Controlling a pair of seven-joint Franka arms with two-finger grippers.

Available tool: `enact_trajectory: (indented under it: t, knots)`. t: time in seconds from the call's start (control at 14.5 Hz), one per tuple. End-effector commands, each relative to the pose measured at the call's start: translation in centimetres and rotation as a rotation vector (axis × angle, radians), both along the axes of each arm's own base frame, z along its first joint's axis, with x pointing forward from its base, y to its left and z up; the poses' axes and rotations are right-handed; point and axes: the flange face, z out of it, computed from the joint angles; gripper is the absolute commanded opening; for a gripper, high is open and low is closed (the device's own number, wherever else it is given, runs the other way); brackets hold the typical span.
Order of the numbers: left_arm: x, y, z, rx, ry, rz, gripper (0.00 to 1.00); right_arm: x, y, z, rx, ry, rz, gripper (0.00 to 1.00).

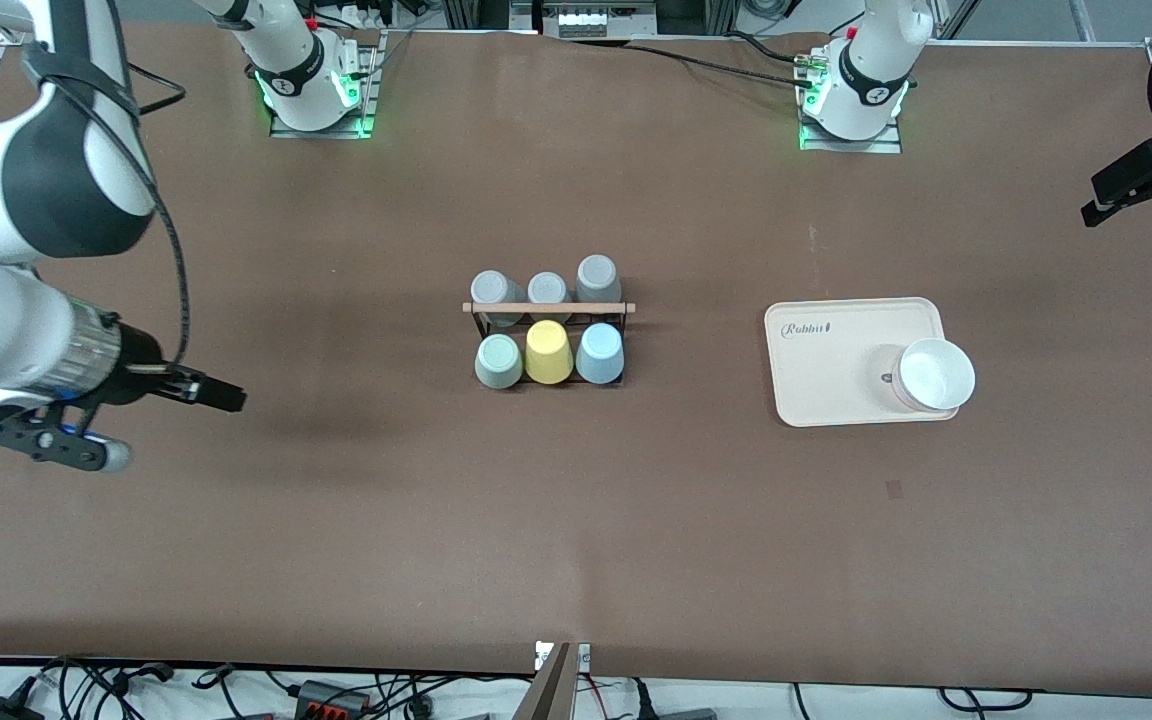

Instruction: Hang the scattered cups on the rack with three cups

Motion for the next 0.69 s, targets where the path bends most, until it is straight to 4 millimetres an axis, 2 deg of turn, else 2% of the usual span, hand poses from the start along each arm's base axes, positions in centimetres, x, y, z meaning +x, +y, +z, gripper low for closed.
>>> enact_trajectory:
  t: [0.0,0.07,0.21,0.41,0.62]
  knots:
    - [-0.1,0.1,0.2,-0.003,0.005,-0.017,1.00,-2.0,-4.8,3.8,-0.005,-0.037,0.108,1.00]
    - [-0.1,0.1,0.2,-0.003,0.005,-0.017,1.00,-2.3,-6.9,4.4,-0.003,-0.050,0.141,1.00]
    - [-0.1,0.2,0.3,-0.003,0.003,-0.016,1.00,-3.3,-9.6,5.9,-0.010,-0.079,0.205,1.00]
    - [-0.1,0.2,0.2,-0.003,0.005,-0.016,1.00,-4.1,-11.1,7.4,-0.053,-0.086,0.234,1.00]
    - [-0.1,0.2,0.3,-0.003,0.002,-0.016,1.00,-5.0,-11.4,7.2,-0.063,-0.069,0.242,1.00]
